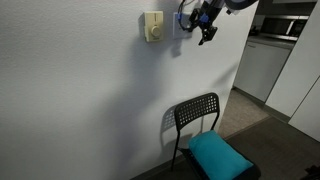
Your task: Turn on the right light switch
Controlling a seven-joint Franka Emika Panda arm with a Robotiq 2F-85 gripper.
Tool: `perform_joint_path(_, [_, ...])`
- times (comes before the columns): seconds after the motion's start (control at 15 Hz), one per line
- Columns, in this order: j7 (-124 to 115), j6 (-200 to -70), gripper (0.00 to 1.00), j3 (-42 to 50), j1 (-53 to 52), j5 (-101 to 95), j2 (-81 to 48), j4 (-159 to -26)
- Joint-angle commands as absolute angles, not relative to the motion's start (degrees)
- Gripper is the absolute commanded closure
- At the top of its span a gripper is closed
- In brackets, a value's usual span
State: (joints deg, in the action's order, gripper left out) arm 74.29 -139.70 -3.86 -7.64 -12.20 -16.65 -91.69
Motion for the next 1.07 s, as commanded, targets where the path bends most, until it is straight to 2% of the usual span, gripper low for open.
perform_joint_path(0.0, [73.19,-139.27,0.00,-4.41,-6.86,-14.71,-16.78,-88.68])
perform_joint_path(1.0, [73.73,-136.24,0.00,-4.99,-6.87,-15.62,-13.74,-90.90])
